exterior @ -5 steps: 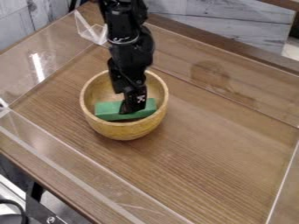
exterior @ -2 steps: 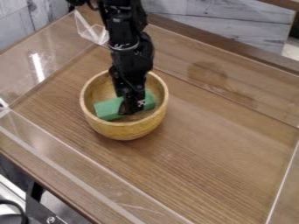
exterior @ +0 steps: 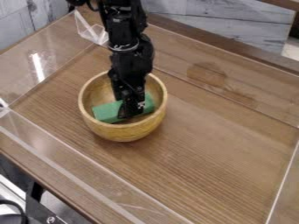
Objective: Remove the green block from inside the brown bowl and put it on the table
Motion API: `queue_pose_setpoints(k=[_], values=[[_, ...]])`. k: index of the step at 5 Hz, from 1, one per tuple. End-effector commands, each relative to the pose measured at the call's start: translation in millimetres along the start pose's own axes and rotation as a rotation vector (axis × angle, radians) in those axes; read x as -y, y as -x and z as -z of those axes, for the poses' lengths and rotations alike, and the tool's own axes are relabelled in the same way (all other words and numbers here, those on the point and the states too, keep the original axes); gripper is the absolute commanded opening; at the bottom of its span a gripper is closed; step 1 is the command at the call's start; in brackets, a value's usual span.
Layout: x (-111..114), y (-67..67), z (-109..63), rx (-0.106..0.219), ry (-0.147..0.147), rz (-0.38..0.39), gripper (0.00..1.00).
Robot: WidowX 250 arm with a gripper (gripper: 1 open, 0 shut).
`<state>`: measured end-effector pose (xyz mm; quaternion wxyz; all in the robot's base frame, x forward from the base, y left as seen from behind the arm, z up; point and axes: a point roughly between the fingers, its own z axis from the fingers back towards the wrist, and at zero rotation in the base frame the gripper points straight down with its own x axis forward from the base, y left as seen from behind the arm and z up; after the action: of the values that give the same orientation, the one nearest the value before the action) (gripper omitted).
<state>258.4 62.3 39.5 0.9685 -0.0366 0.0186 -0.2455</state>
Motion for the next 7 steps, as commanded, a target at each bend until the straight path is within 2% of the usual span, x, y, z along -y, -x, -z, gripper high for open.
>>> queue_pose_setpoints(k=[1,7], values=[[-6,-4.3,-12.2,0.027,-0.017,-0.016,0.00],[7,4.4,-13.7,-0.032,0.077,-0.065,0.00]])
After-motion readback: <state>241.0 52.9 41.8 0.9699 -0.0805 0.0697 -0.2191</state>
